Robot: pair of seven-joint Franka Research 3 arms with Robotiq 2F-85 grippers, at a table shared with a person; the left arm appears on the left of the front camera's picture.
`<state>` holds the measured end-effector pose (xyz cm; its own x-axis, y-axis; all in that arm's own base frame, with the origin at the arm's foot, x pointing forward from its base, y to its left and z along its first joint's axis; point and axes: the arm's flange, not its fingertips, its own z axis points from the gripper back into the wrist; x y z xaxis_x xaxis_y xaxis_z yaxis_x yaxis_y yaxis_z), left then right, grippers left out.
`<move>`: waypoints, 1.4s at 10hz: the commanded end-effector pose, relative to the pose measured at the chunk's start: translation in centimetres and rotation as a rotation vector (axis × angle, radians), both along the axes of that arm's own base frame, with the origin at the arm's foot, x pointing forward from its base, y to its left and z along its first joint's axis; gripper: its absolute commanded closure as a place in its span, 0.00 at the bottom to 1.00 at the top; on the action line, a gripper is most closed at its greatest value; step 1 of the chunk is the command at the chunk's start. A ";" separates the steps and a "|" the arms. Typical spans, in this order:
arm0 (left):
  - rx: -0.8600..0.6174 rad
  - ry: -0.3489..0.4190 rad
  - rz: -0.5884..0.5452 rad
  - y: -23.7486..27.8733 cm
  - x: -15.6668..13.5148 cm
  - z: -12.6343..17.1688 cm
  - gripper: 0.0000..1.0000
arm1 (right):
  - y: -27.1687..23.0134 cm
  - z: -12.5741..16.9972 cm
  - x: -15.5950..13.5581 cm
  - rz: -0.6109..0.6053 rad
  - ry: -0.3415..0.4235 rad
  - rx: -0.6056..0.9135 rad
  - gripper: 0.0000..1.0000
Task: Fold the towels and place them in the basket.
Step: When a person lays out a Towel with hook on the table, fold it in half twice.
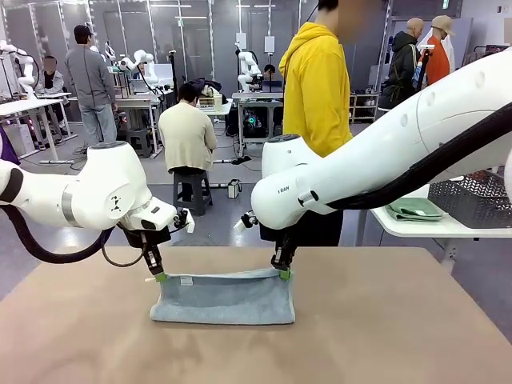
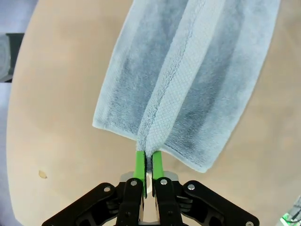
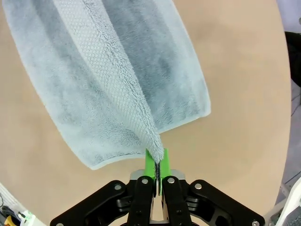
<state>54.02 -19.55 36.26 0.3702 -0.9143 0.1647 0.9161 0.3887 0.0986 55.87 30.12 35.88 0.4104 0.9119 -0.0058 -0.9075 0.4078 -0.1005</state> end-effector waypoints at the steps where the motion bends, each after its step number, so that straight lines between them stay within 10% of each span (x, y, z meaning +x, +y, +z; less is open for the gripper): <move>1: 0.032 -0.045 0.040 -0.2 1.2 -0.4 0.93 | -0.2 -1.0 0.5 -0.007 -0.076 0.004 0.96; 7: 0.050 -0.071 0.078 -0.6 2.1 -0.5 0.84 | -0.4 -1.6 1.4 -0.056 -0.113 0.007 0.89; 11: 0.029 -0.119 0.137 -0.3 1.7 0.3 0.19 | -0.7 -1.4 0.9 -0.066 -0.209 0.026 0.31; 14: -0.051 -0.141 0.149 0.2 0.4 2.3 0.00 | -1.1 -0.5 0.9 -0.097 -0.244 0.032 0.00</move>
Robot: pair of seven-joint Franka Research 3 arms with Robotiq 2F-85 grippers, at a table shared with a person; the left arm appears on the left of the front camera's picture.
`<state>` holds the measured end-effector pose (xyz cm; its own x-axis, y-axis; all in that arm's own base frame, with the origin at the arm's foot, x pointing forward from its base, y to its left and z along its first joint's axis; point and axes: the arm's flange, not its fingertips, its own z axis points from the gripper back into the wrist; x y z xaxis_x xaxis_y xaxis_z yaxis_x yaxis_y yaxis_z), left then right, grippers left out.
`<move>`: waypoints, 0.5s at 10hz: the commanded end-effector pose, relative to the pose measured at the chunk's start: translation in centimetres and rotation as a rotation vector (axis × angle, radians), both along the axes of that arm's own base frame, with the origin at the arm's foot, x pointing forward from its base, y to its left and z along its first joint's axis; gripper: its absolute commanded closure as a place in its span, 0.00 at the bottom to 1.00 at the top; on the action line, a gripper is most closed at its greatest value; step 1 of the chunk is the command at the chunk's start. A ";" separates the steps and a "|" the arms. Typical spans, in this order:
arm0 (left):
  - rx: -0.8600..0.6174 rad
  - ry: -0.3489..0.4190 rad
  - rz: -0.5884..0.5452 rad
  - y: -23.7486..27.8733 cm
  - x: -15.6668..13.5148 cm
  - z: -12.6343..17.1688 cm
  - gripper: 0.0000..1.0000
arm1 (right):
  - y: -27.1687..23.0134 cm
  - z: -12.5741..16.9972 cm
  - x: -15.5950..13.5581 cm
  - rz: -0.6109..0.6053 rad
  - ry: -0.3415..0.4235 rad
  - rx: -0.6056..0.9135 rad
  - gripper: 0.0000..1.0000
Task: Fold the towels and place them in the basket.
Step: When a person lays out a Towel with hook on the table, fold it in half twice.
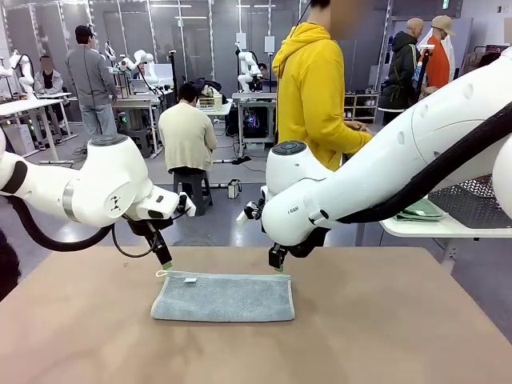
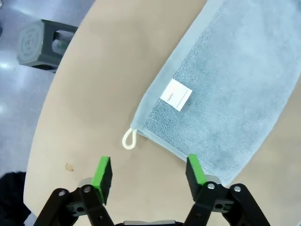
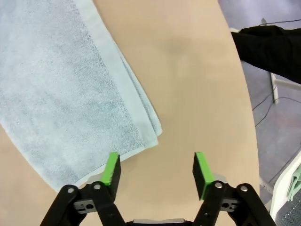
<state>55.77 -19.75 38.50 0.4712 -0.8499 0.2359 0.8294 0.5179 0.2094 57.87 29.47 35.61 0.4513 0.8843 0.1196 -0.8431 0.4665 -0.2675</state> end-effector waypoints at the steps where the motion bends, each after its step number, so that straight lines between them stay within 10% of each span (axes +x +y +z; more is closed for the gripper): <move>1: -0.042 -0.010 0.013 0.5 -1.7 0.4 0.00 | -0.7 -0.1 -1.3 -0.039 -0.035 0.002 0.00; 5: -0.009 -0.003 0.005 0.0 -0.4 0.5 0.00 | -0.4 0.3 -0.3 -0.011 -0.008 0.003 0.00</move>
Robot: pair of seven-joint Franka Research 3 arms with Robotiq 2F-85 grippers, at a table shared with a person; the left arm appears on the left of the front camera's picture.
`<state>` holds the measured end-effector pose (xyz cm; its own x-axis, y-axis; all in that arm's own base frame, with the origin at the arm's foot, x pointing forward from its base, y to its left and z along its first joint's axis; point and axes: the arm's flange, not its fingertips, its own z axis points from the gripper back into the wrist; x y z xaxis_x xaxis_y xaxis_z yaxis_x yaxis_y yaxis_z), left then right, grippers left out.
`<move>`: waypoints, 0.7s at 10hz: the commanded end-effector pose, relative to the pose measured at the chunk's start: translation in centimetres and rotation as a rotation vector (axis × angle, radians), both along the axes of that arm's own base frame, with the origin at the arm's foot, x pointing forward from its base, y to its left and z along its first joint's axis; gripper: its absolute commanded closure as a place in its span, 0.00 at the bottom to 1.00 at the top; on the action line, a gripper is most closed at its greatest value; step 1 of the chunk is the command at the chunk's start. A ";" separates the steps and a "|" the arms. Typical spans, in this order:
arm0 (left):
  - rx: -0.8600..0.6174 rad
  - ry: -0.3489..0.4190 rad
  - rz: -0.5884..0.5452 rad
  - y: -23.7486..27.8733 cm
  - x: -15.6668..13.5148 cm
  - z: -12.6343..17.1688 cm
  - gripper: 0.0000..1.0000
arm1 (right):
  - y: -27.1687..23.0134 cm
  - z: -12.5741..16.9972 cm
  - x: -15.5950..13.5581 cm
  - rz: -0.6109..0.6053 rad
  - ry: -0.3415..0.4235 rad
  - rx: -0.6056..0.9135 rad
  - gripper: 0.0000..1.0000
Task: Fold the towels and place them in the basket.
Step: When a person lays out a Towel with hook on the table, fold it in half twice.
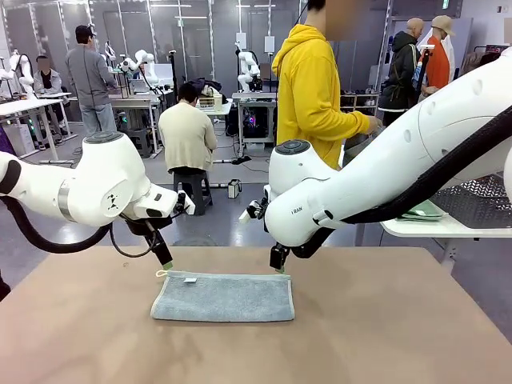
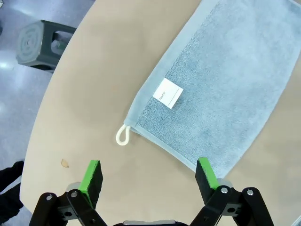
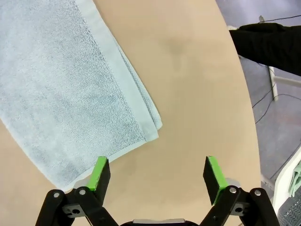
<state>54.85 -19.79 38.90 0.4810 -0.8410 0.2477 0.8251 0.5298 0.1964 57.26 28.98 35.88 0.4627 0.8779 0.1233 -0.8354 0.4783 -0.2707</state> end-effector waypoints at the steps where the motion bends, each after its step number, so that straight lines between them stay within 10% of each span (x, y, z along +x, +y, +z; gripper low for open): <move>1: 0.008 -0.008 -0.005 0.0 0.5 0.1 0.00 | 0.1 0.0 0.3 0.003 -0.003 0.002 0.00; 7: -0.097 0.051 0.038 1.7 -2.0 2.9 0.00 | -0.3 2.1 -1.0 -0.049 0.008 -0.006 0.00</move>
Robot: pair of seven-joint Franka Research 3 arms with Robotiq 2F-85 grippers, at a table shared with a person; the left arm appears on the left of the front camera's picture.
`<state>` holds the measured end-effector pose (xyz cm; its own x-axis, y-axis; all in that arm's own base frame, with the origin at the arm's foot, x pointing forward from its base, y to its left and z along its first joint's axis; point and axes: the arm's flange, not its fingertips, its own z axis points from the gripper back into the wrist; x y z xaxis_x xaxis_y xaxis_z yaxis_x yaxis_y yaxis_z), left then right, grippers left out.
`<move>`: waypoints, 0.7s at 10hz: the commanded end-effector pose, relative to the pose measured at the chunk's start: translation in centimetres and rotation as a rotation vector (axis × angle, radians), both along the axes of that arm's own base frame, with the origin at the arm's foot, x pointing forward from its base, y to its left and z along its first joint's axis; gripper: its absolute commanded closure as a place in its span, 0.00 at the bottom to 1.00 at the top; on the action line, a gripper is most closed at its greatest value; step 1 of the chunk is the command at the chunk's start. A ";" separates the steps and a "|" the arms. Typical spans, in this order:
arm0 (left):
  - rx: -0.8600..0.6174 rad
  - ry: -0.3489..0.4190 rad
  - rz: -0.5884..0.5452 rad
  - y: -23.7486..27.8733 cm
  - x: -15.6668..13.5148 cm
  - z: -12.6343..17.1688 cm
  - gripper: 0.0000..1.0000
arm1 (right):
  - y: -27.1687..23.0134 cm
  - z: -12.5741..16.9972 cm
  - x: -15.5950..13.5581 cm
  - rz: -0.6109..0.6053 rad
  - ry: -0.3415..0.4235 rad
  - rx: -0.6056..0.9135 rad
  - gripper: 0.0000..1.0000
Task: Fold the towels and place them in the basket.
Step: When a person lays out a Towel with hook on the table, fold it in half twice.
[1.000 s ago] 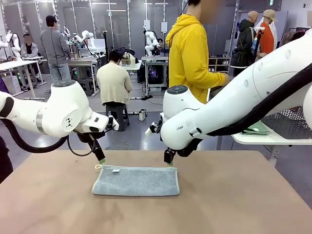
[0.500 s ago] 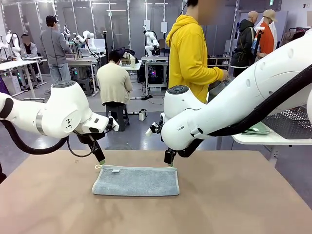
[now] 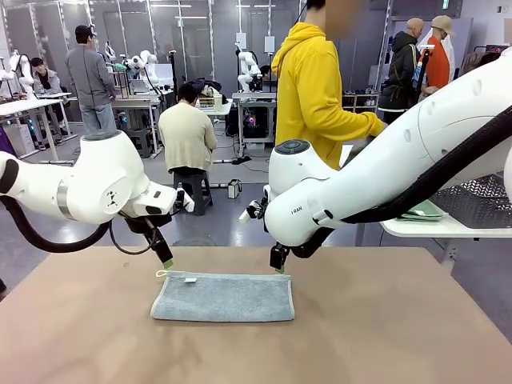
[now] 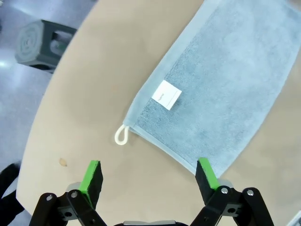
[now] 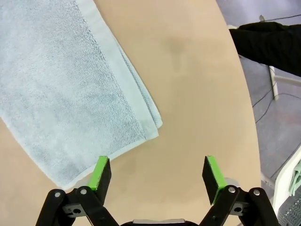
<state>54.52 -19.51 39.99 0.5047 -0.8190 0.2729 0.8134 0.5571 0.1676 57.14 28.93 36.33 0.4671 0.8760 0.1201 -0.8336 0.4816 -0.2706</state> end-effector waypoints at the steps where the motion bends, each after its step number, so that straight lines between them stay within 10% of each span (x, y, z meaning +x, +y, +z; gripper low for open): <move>1: -0.082 0.076 0.037 2.5 -3.3 2.5 0.00 | -0.9 2.5 -2.0 -0.148 0.017 0.012 0.00; 7: -0.135 0.058 0.172 7.8 -13.0 4.5 0.00 | -2.8 1.0 -6.9 -0.763 -0.019 0.086 0.00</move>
